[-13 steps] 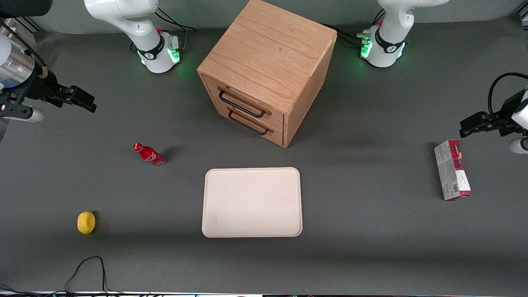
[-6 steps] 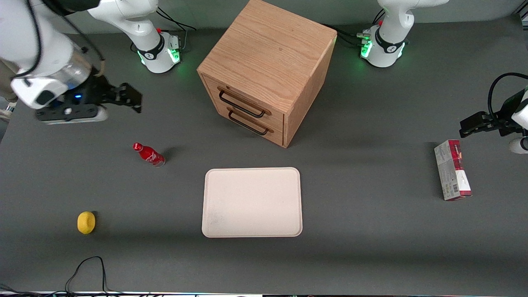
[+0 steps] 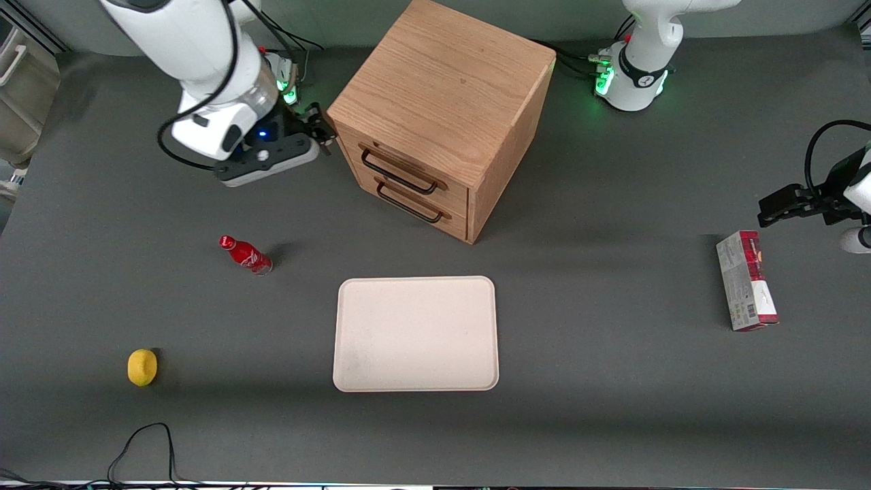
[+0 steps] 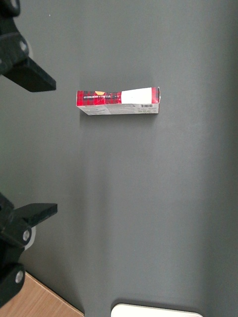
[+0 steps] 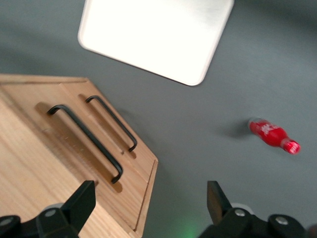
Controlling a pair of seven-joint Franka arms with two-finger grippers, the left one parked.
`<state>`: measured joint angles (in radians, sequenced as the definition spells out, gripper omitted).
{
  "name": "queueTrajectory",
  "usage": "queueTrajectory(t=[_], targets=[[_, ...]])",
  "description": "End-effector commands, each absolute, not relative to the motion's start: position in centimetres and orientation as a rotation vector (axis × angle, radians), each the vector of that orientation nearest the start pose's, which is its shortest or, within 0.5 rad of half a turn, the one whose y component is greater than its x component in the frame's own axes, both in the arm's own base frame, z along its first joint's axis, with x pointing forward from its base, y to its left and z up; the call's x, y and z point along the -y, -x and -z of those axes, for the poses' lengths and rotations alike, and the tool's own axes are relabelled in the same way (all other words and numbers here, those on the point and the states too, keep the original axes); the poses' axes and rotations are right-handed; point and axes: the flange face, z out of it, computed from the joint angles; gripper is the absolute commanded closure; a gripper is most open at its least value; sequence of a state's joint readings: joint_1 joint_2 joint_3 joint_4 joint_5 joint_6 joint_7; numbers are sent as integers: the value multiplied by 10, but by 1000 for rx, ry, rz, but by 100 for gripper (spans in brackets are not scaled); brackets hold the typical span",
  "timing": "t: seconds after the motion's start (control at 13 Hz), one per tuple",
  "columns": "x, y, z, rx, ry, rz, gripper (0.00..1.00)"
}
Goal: Open upper drawer
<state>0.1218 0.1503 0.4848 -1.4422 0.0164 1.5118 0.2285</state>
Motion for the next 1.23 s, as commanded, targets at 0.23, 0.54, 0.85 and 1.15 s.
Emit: queueTrajectory(t=[0.23,0.54,0.85,1.15], targets=[[-356,-488,-598,992,2855,-181,0],[-379,-483,-560,1215,2749,-273,0],[-395,-483,-510,1358,2658,-297,0],[-401,-487,-466,1451,2585,-298,0]])
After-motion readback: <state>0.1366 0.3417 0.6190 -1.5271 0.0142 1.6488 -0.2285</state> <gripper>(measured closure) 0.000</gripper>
